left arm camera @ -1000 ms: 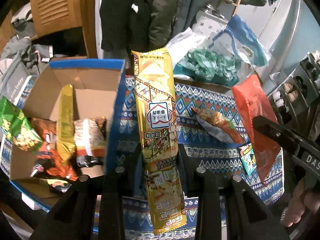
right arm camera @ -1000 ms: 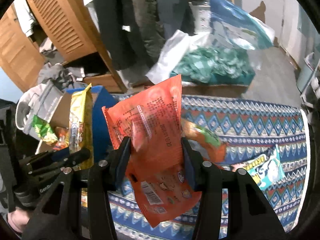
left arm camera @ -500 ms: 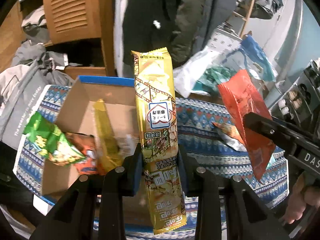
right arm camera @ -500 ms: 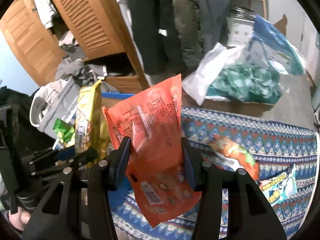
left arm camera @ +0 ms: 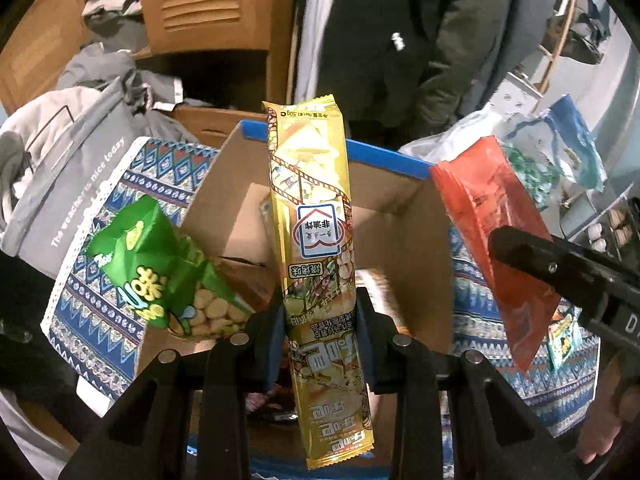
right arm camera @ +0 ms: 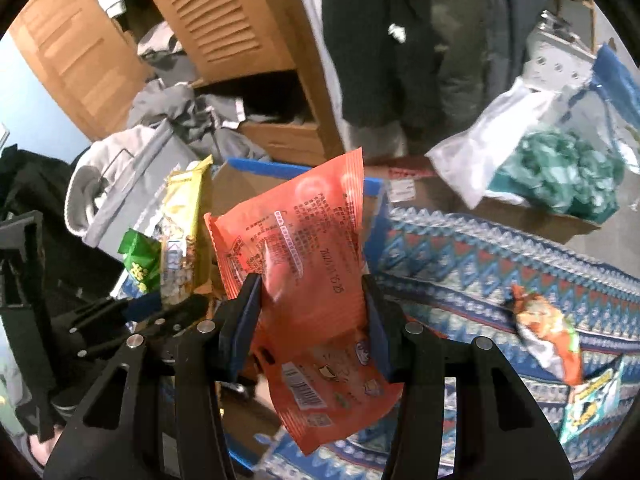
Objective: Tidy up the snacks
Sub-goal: 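Carry the yellow wafer pack and red bag toward the box with both tools, then lower both bags into the box and open both tools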
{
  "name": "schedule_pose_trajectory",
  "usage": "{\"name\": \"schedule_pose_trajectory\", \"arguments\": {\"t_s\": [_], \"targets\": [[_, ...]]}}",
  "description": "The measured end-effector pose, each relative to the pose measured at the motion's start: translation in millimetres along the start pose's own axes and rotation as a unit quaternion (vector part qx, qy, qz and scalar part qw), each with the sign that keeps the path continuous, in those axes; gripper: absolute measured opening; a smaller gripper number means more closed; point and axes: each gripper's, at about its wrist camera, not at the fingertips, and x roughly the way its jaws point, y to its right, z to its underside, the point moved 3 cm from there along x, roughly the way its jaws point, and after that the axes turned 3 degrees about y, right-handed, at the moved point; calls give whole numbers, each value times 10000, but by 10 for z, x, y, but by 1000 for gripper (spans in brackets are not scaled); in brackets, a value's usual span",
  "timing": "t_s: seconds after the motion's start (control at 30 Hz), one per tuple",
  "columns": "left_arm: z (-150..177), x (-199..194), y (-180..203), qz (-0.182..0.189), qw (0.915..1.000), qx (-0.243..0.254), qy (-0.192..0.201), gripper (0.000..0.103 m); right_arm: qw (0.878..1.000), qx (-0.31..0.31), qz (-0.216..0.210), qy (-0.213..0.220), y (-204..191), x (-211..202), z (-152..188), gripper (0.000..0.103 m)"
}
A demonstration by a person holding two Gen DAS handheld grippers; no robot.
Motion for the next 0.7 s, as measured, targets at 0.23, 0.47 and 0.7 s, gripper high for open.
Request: {"name": "schedule_pose_trajectory", "arguments": {"t_s": [0.23,0.47,0.7], "targets": [[64,164,-273,33,9993,-342,-161,32,9996,115,-101,-235,-141,299,-27,49],[78,246,-317,4,9982,-520,-310,33,9983,235,-210,-494,-234,523,16,49],[38,151,-317,-6,9987,-490,-166,44,9988,299,-171,-343,-216,441,-33,60]]}}
